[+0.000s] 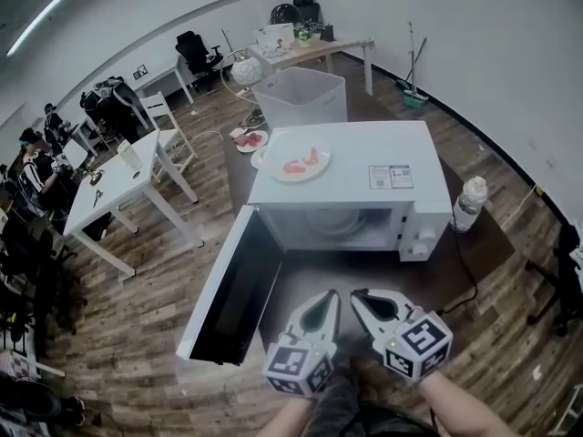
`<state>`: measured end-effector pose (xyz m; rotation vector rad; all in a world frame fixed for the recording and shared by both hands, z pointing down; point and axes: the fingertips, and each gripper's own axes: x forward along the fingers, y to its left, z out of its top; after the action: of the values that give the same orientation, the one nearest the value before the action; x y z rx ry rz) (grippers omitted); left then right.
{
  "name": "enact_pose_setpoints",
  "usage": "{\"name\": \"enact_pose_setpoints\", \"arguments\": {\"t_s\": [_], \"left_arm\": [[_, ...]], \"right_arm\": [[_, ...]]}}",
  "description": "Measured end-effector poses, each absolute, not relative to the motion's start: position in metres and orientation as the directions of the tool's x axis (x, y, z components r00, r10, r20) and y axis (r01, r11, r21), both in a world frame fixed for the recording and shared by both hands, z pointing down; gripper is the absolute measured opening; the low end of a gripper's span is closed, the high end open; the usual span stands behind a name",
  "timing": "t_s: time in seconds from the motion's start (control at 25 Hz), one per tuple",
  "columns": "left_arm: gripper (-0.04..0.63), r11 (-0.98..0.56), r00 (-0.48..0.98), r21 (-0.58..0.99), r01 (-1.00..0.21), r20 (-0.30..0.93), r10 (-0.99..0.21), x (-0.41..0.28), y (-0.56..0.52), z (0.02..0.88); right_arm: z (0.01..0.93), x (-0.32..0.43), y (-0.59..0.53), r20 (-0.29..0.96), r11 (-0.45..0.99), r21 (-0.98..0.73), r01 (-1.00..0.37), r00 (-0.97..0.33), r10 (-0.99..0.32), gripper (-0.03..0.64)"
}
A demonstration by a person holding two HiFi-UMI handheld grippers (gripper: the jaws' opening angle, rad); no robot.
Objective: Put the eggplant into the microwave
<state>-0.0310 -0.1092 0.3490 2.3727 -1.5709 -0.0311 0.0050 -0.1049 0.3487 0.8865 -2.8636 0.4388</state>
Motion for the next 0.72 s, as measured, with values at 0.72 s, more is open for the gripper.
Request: {"name": "enact_pose_setpoints", "arguments": {"t_s": [0.72], "left_arm": [[0.014,-0.447,0.504,0.301,-0.843,0.147,-0.851,0.006,-0.021,0.322]], "right_arm": [[0.317,0.055,-0.011,0.16,0.822,-0.255,-0.509,-0.861,-0.483,0.0]]}}
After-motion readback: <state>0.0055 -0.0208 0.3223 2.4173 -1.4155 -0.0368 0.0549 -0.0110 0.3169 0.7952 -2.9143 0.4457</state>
